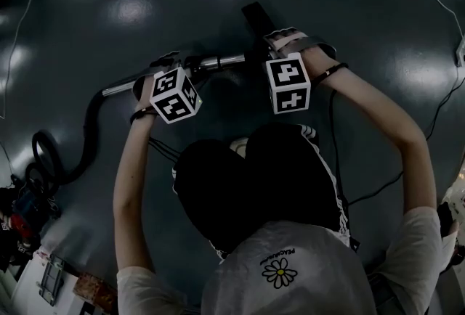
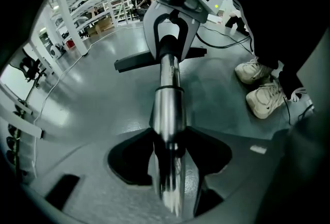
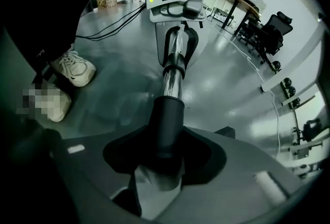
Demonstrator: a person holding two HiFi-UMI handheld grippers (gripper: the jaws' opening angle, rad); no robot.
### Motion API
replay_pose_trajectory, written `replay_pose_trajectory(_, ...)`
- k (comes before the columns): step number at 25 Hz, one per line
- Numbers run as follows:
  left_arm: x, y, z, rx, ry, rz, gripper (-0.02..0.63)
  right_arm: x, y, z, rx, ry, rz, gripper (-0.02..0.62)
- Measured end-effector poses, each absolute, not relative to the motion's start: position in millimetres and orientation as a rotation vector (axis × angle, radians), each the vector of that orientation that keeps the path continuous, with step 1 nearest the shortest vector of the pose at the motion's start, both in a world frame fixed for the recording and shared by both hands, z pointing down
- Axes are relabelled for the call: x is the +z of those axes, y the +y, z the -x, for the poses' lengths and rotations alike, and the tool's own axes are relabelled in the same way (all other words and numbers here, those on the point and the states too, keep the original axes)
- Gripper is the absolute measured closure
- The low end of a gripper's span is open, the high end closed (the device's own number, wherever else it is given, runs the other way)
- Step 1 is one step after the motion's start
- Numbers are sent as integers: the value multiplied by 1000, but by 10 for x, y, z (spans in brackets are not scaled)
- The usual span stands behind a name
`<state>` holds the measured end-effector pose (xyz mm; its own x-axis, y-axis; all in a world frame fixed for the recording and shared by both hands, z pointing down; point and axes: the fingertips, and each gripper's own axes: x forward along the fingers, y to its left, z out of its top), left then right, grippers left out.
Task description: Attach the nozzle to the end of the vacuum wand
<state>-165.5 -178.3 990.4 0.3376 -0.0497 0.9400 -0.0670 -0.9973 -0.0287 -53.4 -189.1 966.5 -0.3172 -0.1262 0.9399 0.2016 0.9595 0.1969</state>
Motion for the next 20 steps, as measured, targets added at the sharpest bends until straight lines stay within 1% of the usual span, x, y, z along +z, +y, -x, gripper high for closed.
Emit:
replay_pose_trajectory(3, 9858, -1745, 1698, 1831, -50, -2552, 402, 9658, -1854, 508, -287, -1830, 75, 397)
replay_pose_trajectory(5, 9672, -1785, 1705, 1785, -100, -2584, 418, 9571, -1843, 448, -258, -1799, 100, 393)
replay_pose_trajectory(6, 9527, -1873, 1703, 1731, -182, -2608, 466, 9501, -1877, 413, -253, -1794, 89, 413)
replay_pose_trajectory(7, 9354, -2006, 1704, 1659, -292, -2626, 518, 9417, -1950, 384, -241, -1801, 53, 475)
replay_pose_trajectory(8, 9160, -2164, 1706, 1575, -405, -2637, 540, 9324, -2056, 364, -212, -1816, 0, 551)
replay_pose_trajectory(9, 8942, -2332, 1701, 1481, -516, -2649, 550, 9224, -2177, 355, -167, -1839, -62, 572)
replay_pose_trajectory(10, 8698, -2505, 1687, 1371, -632, -2666, 564, 9113, -2303, 356, -115, -1869, -128, 586)
replay_pose_trajectory(11, 8434, -2678, 1670, 1241, -760, -2681, 591, 8984, -2425, 369, -63, -1908, -198, 588)
replay_pose_trajectory(12, 8164, -2839, 1662, 1086, -895, -2685, 601, 8830, -2538, 395, -18, -1954, -272, 588)
replay_pose_trajectory(15, 7390, -3169, 1705, 510, -1256, -2594, 603, 8295, -2833, 495, 90, -2116, -539, 588)
replay_pose_trajectory(17, 6982, -3244, 1727, 146, -1384, -2487, 601, 7943, -2999, 521, 180, -2230, -749, 588)
replay_pose_trajectory(19, 6693, -3225, 1702, -111, -1435, -2413, 603, 7640, -3120, 489, 322, -2340, -955, 588)
replay_pose_trajectory(20, 6586, -3198, 1684, -187, -1459, -2398, 603, 7519, -3163, 442, 408, -2387, -1060, 588)
